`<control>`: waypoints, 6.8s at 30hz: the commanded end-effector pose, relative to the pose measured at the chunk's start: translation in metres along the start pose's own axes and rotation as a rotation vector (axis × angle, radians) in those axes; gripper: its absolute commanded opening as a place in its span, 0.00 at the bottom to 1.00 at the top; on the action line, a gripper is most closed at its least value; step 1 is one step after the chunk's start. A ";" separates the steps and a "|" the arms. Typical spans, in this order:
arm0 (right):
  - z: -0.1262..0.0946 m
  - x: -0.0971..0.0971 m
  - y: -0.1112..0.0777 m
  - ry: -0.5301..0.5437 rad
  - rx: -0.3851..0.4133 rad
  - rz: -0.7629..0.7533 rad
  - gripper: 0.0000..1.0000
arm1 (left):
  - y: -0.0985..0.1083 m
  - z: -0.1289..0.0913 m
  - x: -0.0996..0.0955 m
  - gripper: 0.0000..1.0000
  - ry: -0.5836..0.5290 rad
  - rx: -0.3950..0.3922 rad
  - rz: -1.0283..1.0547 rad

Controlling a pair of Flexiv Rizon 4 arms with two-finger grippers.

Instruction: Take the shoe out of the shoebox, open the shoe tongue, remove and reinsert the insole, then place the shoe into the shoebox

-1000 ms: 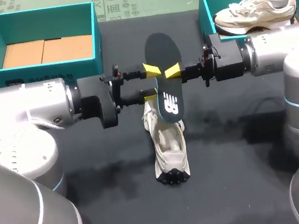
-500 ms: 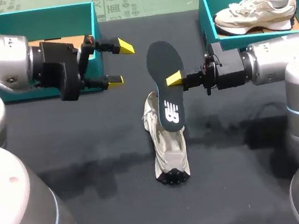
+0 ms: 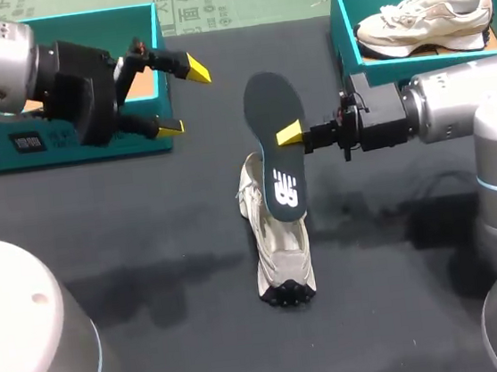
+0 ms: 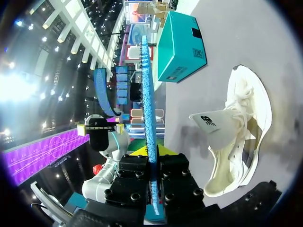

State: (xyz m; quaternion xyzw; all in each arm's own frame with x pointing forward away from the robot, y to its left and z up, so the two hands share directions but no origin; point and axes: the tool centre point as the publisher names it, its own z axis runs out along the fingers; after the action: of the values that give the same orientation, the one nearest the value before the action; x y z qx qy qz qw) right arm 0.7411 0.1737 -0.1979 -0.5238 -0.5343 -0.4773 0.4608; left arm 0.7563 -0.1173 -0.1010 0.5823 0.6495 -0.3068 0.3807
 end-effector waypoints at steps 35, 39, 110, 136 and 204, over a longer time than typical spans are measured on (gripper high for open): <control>0.011 -0.010 -0.015 0.019 -0.025 0.042 0.00 | 0.034 0.049 -0.074 1.00 0.905 0.118 0.104; 0.011 -0.010 -0.015 0.019 -0.025 0.042 0.00 | 0.032 0.060 -0.077 1.00 0.955 0.099 0.084; 0.011 -0.010 -0.015 0.019 -0.025 0.042 0.00 | 0.042 0.002 0.020 1.00 -0.191 0.325 -0.032; 0.037 0.003 -0.004 0.095 -0.055 0.073 0.00 | 0.030 0.028 0.051 1.00 -0.357 0.230 -0.033; 0.067 0.008 -0.008 0.128 -0.029 0.130 0.00 | 0.015 0.099 0.065 0.18 -0.374 0.058 -0.104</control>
State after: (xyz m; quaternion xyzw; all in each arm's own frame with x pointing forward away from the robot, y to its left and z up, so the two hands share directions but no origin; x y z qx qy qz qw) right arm 0.7339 0.2407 -0.1978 -0.5325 -0.4604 -0.4884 0.5157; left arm 0.7814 -0.1623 -0.2064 0.4910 0.5879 -0.4479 0.4612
